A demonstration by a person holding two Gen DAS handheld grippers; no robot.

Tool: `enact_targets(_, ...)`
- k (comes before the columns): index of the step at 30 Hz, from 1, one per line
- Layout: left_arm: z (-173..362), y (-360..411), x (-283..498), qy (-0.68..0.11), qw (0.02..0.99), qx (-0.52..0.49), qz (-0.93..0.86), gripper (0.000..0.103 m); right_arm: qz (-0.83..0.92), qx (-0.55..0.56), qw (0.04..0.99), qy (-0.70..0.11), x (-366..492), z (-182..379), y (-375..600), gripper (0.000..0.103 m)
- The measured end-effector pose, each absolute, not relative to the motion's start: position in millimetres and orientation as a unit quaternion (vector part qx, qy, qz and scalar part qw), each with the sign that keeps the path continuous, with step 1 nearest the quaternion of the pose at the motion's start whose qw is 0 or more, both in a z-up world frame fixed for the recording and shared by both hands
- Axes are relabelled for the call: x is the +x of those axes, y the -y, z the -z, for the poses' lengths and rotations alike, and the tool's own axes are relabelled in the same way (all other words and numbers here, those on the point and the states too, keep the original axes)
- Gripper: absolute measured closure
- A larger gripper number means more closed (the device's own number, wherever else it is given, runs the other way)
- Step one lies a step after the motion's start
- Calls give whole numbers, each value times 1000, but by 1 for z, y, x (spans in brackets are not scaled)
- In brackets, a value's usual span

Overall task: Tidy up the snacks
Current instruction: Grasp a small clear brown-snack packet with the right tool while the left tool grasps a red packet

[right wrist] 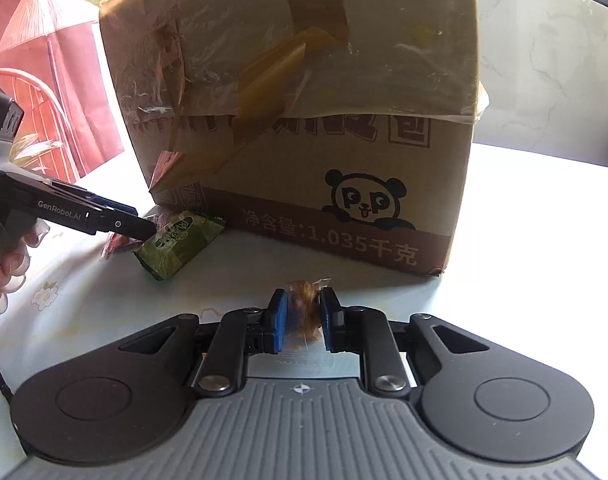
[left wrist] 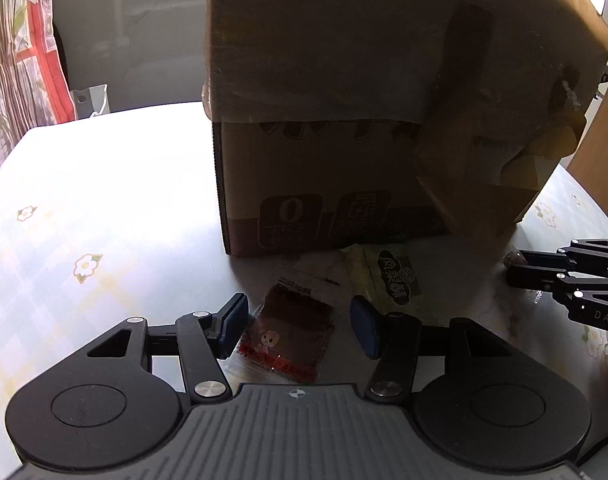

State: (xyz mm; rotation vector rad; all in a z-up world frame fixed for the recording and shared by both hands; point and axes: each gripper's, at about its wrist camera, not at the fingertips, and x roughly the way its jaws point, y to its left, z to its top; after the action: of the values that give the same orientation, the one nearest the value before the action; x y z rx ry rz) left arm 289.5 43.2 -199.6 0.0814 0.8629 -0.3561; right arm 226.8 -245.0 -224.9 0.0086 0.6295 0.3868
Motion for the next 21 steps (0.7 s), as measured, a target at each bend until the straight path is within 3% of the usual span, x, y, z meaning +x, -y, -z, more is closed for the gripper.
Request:
enact_targets(14, 200, -26, 270, -397, 909, 63, 112, 44, -192, 10, 932, -307, 231, 230, 245, 84)
enact_targets(16, 199, -23, 268, -395, 910, 63, 107, 62, -192, 9, 932, -307, 230, 230, 246, 84)
enact_targets(21, 196, -17, 245, -398, 910, 54, 108, 63, -192, 11, 932, -306, 230, 229, 246, 84)
